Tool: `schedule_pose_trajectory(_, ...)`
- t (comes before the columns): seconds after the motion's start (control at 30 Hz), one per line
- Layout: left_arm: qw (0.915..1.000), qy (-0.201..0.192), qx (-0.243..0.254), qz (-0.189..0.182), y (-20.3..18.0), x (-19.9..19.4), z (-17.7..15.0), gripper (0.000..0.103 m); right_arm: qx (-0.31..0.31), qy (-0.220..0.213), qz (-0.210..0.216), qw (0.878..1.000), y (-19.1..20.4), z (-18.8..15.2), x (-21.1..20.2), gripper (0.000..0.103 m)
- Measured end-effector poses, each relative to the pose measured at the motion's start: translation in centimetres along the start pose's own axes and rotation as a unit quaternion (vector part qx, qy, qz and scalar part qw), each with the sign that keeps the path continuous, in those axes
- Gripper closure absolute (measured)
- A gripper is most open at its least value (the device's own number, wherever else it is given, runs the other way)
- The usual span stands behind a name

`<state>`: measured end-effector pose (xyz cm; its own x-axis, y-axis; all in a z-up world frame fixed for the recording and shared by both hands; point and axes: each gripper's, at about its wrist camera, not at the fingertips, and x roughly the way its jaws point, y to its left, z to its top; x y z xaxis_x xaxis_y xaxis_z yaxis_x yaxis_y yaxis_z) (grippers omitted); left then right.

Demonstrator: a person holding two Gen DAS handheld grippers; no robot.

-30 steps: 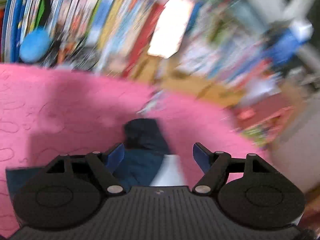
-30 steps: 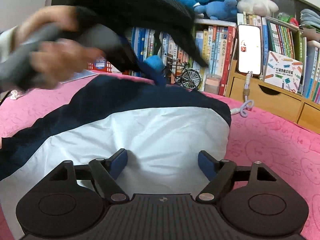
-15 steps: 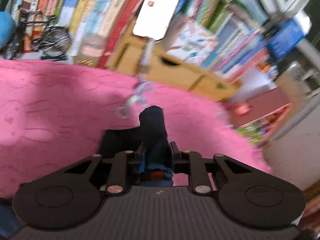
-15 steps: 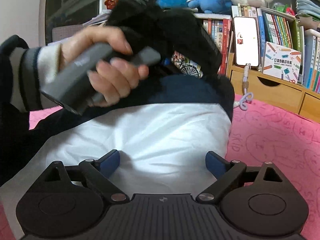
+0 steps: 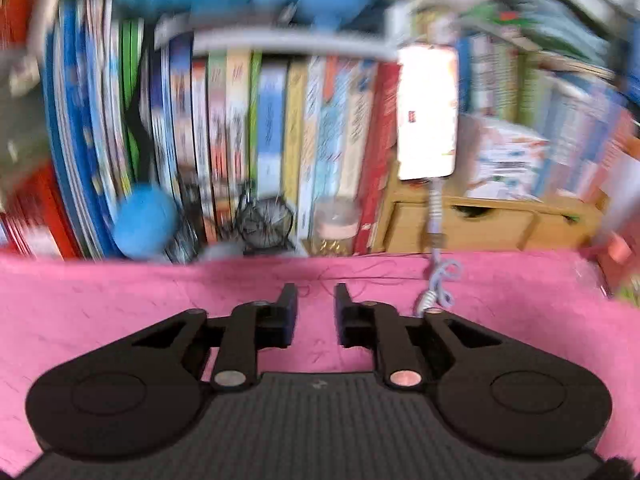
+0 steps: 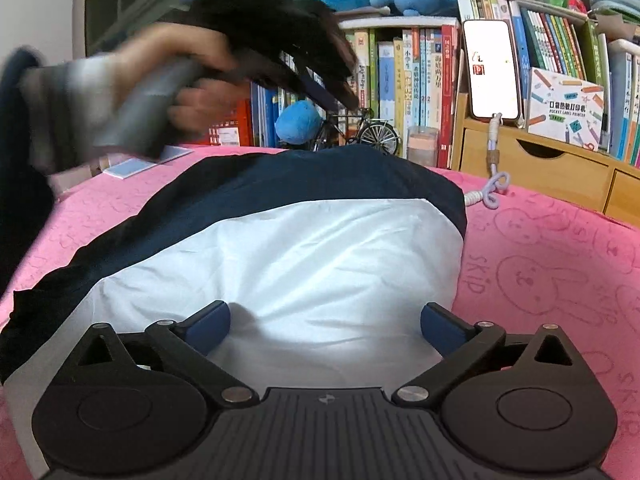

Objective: Fold clothes

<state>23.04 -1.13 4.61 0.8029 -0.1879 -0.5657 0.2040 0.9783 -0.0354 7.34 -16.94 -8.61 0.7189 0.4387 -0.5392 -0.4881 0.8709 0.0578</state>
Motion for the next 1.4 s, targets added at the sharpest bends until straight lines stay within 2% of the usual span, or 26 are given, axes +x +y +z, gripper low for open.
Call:
schedule_pose_trajectory(0.07,0.9979,-0.019,0.06,-0.011,-1.1,-3.2,-2.3,0.073,0.002,0.0,0.002,1.0,0.0,0.0,0.0,0.0)
schedule_pose_trajectory(0.17,0.9898,-0.036,0.137,-0.016,-2.9,-6.8,-6.8,0.072,0.003,0.001,0.003,1.0,0.1,0.0,0.0,0.0)
schedule_pose_trajectory(0.23,0.9826,-0.043,0.181,0.002,-4.0,-6.9,-9.1,0.072,0.004,0.001,0.004,1.0,0.1,0.0,0.0,0.0)
schedule_pose_trajectory(0.3,0.9757,-0.02,0.216,0.032,-3.9,-3.9,-10.7,0.068,0.006,0.002,0.005,1.0,0.0,0.0,0.0,0.0)
schedule_pose_trajectory(0.37,0.9733,-0.005,0.215,0.08,-2.4,-0.7,-11.6,0.068,0.006,0.002,0.011,1.0,0.0,0.1,0.0,0.0)
schedule_pose_trajectory(0.43,0.9754,0.012,0.18,0.127,-1.0,0.4,-10.4,0.068,0.001,0.004,0.012,1.0,0.1,0.1,0.0,0.0)
schedule_pose_trajectory(0.5,0.9736,0.032,0.151,0.168,0.4,0.9,-9.4,0.068,0.003,0.005,0.013,1.0,0.0,0.2,0.0,0.0)
schedule_pose_trajectory(0.57,0.9645,0.033,0.163,0.205,1.6,-0.3,-9.6,0.068,0.009,0.006,0.017,1.0,-0.3,0.3,0.0,0.0)
schedule_pose_trajectory(0.6,0.96,0.029,0.172,0.219,2.3,-1.2,-9.9,0.063,0.011,0.007,0.018,1.0,-0.4,0.4,0.0,0.0)
schedule_pose_trajectory(0.63,0.9618,0.024,0.167,0.215,3.1,-2.5,-10.2,0.059,0.012,0.007,0.02,1.0,-0.4,0.4,0.0,0.0)
schedule_pose_trajectory(0.73,0.9747,0.013,0.121,0.188,4.8,-7.6,-11.7,0.058,0.014,0.009,0.019,1.0,-0.4,0.4,0.0,0.0)
schedule_pose_trajectory(0.83,0.9805,-0.013,0.118,0.157,4.6,-12.9,-14.3,0.051,0.018,0.008,0.012,1.0,-0.5,0.3,-0.1,0.0)
schedule_pose_trajectory(0.9,0.9831,-0.03,0.118,0.137,3.9,-16.0,-15.9,0.035,0.028,0.011,-0.007,1.0,-0.4,0.0,-0.7,0.0)
schedule_pose_trajectory(0.97,0.9863,-0.042,0.113,0.113,3.2,-18.4,-17.6,0.032,0.043,0.017,-0.032,0.998,-0.3,-0.3,-1.6,0.0)
schedule_pose_trajectory(1.0,0.9883,-0.045,0.107,0.099,3.0,-19.4,-18.3,0.029,0.056,0.02,-0.031,0.998,-0.3,-0.7,-2.4,0.0)
schedule_pose_trajectory(1.1,0.9919,-0.048,0.092,0.073,2.6,-20.5,-20.0,0.022,0.07,0.022,-0.014,0.997,0.0,-2.0,-5.1,0.0)
schedule_pose_trajectory(1.3,0.9964,-0.013,0.056,0.063,3.8,-18.4,-21.7,0.021,-0.017,0.039,-0.022,0.999,2.2,-6.2,-9.6,0.0)
schedule_pose_trajectory(1.4,0.9967,-0.011,0.051,0.062,3.9,-18.3,-21.9,0.02,-0.024,0.05,-0.023,0.998,1.9,-7.6,-11.0,0.0)
